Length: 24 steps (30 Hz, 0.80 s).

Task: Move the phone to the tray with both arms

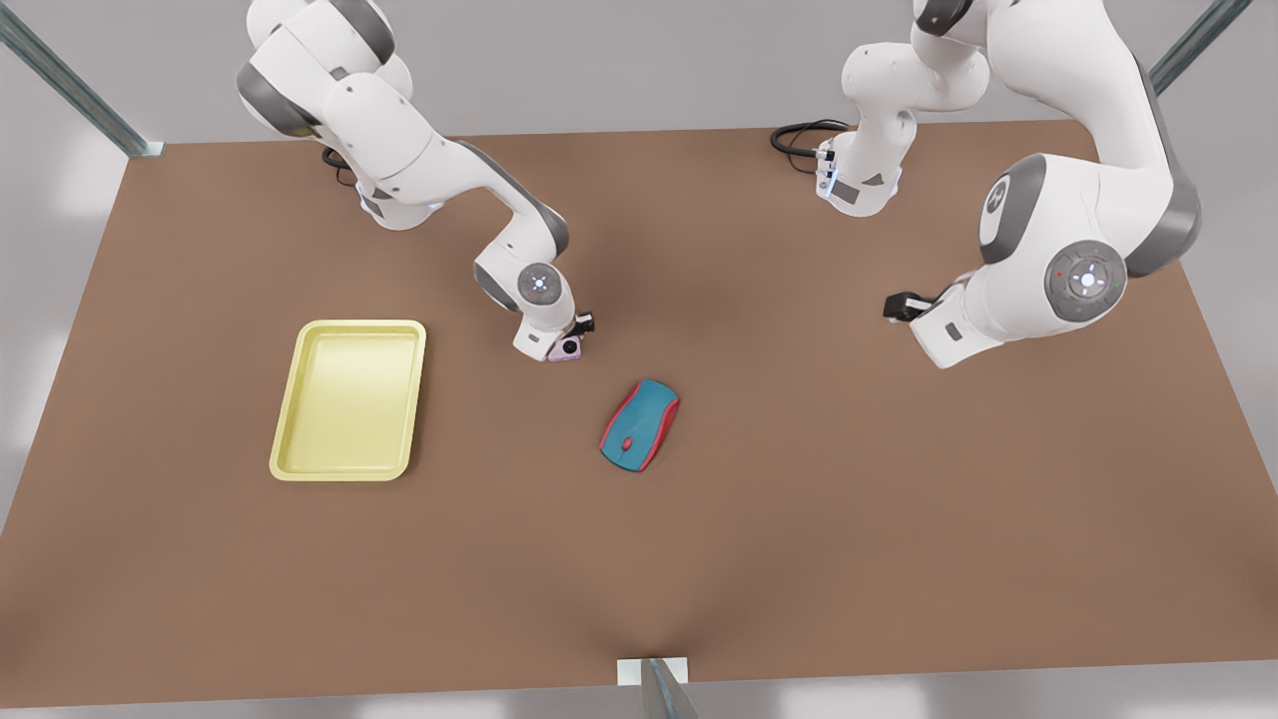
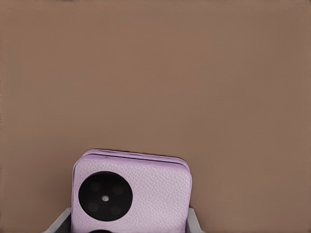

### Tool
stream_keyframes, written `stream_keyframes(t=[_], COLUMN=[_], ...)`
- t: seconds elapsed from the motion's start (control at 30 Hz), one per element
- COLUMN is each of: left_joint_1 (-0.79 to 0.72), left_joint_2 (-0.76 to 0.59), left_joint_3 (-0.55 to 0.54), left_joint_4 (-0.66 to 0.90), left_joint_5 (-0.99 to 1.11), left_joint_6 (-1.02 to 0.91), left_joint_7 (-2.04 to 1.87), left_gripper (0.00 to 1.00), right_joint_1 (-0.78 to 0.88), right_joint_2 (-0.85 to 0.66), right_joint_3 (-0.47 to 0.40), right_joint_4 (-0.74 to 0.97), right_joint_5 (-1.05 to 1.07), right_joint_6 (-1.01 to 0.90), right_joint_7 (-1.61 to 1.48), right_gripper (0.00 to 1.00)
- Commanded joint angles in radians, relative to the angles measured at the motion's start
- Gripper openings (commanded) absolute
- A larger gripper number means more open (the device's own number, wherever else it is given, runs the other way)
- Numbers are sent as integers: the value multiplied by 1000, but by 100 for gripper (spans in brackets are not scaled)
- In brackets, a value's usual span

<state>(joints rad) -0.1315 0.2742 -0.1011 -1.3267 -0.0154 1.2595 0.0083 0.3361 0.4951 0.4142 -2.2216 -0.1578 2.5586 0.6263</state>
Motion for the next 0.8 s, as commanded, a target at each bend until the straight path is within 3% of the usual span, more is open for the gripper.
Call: stream_keyframes(t=[0.0, 0.03, 0.17, 0.33, 0.47, 0.5, 0.53, 0.7, 0.77], left_joint_1=[0, -2, 0, 0, 0, 0, 0, 24, 66], left_joint_2=[0, 3, 10, 10, 8, 3, 3, -32, -46], left_joint_3=[-2, -2, -2, -3, -2, -2, 1, 40, 12], left_joint_4=[1, 0, 0, 0, 0, 1, 4, 73, 35], left_joint_5=[-8, -11, -20, -23, -24, -23, -21, 34, 34], left_joint_6=[3, 5, 6, 5, 5, 5, 5, 9, 57], left_joint_7=[12, 13, 13, 13, 13, 10, -1, -2, -2], left_gripper=[100, 100, 100, 100, 100, 100, 100, 100, 100], right_joint_1=[-3, -14, -98, -196, -258, -261, -261, -259, -261], right_joint_2=[-6, -27, -147, -219, -231, -233, -236, -239, -270], right_joint_3=[0, 0, -12, -313, -472, -472, -472, -469, -486], right_joint_4=[3, 8, 46, 17, -35, -65, -72, -36, 235], right_joint_5=[-6, -5, 1, 12, 98, 98, 98, 110, 110], right_joint_6=[3, -9, -170, -186, -222, -210, -210, -225, -340], right_joint_7=[-27, -19, -54, -551, -915, -916, -915, -824, -732], right_gripper=[70, 75, 76, 75, 76, 78, 100, 100, 100])
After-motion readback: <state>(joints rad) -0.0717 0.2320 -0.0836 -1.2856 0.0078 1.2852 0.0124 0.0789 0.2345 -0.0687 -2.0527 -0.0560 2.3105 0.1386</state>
